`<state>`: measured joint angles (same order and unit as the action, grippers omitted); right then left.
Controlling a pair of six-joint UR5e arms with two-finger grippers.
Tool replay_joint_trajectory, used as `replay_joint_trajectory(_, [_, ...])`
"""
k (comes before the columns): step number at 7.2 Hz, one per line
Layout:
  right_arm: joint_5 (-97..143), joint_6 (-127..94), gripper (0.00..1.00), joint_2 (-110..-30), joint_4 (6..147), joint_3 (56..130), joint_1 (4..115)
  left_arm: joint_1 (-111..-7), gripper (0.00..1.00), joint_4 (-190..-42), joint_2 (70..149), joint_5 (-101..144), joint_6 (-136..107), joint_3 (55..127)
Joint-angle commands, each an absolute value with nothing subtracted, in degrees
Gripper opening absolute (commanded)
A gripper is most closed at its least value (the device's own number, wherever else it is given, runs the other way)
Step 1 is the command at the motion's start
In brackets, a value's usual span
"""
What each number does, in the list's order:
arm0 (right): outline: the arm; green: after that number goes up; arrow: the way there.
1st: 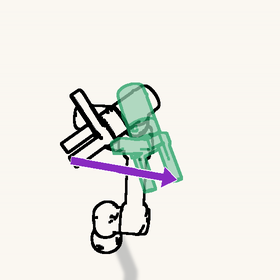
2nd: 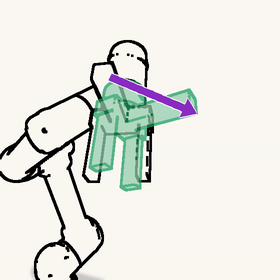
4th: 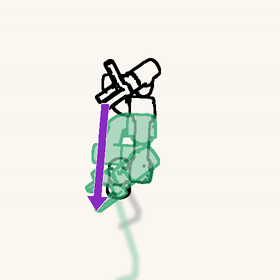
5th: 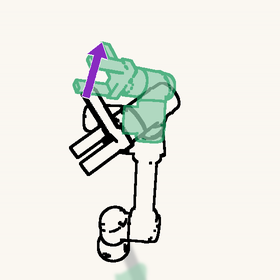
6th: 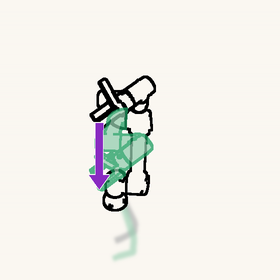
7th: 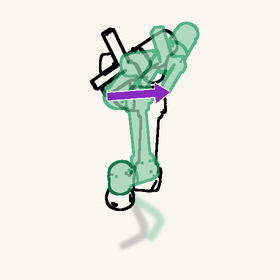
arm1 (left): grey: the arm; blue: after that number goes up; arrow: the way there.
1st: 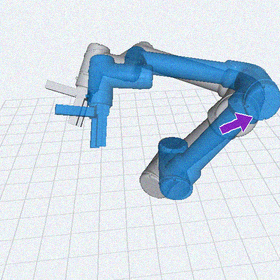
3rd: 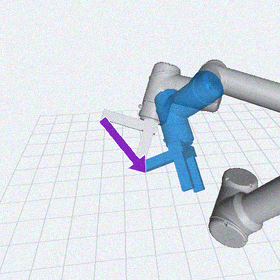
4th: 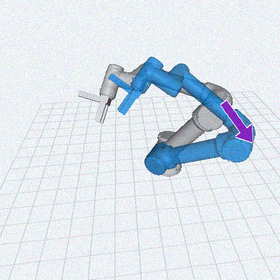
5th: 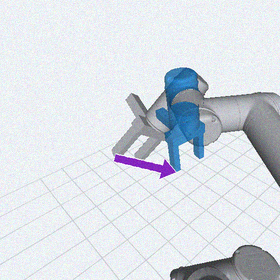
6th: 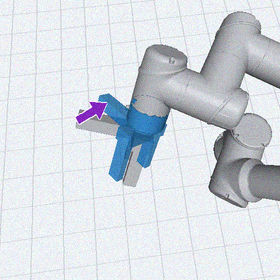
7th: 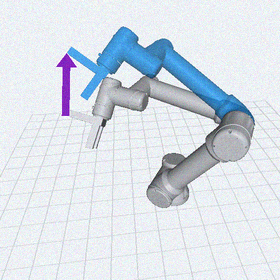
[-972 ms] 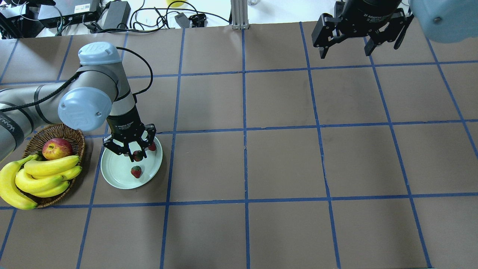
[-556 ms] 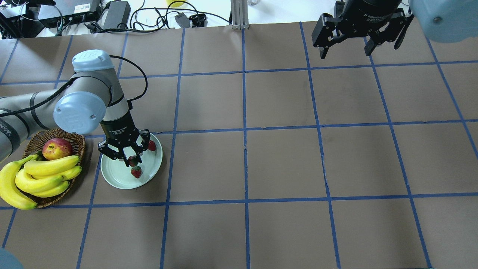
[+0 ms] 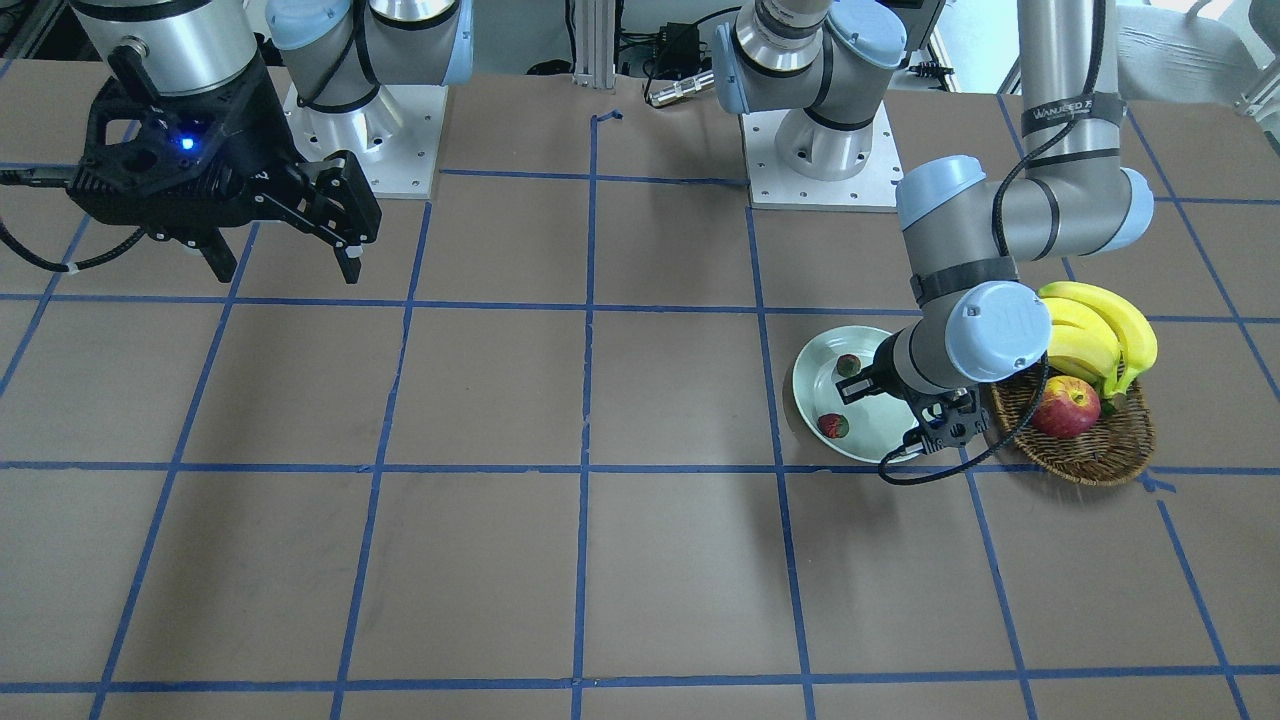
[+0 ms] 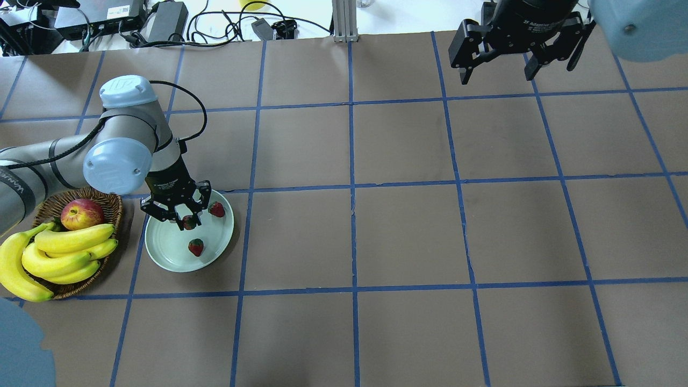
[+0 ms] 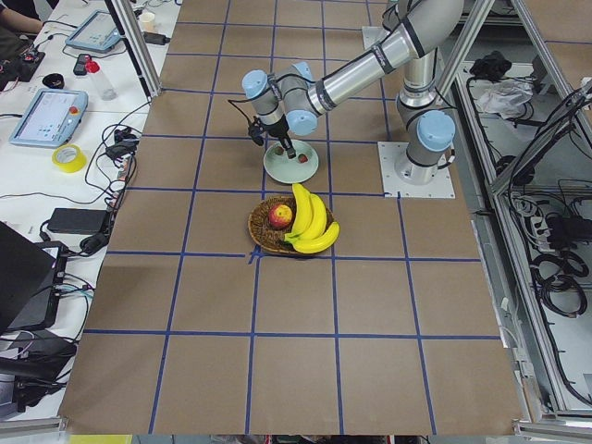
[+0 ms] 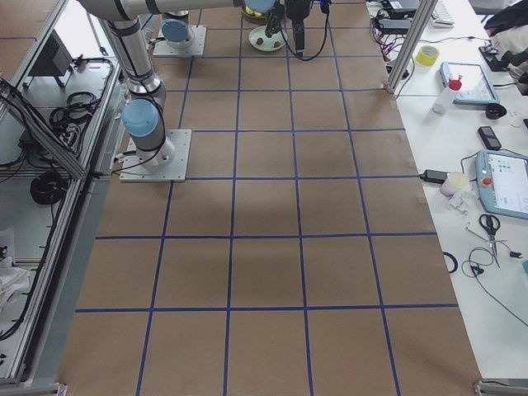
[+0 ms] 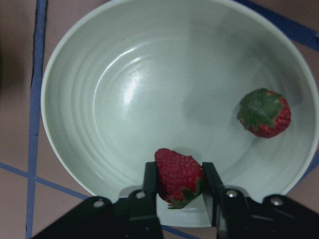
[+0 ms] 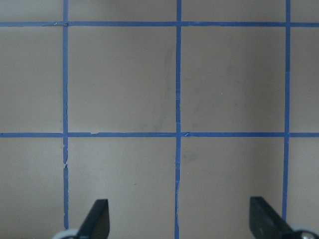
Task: Collect all strawberries into plate
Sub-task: 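Lower the strawberry onto the plate and open the left gripper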
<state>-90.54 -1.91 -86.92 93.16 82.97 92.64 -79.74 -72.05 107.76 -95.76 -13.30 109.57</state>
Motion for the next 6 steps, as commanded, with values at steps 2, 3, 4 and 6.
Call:
replay_joint_trajectory(2, [-90.53, -1.93, 1.00, -86.92, 93.16, 82.97, 92.64, -79.72, 1.00, -71.89, 107.67, -95.97, -13.10, 109.34])
replay_joint_trajectory(3, [-90.53, -1.93, 1.00, -86.92, 93.16, 82.97, 92.64, -79.72, 1.00, -72.33, 106.80, -95.98, -13.18, 109.25])
replay_joint_trajectory(4, [-90.61, -1.93, 1.00, -86.92, 93.16, 82.97, 92.64, -79.80, 1.00, -72.68, 105.83, -95.89, -13.10, 108.55])
replay_joint_trajectory(6, [-90.53, -1.93, 1.00, -86.92, 93.16, 82.97, 92.64, -81.03, 1.00, -80.89, 102.94, -95.71, -13.10, 102.34])
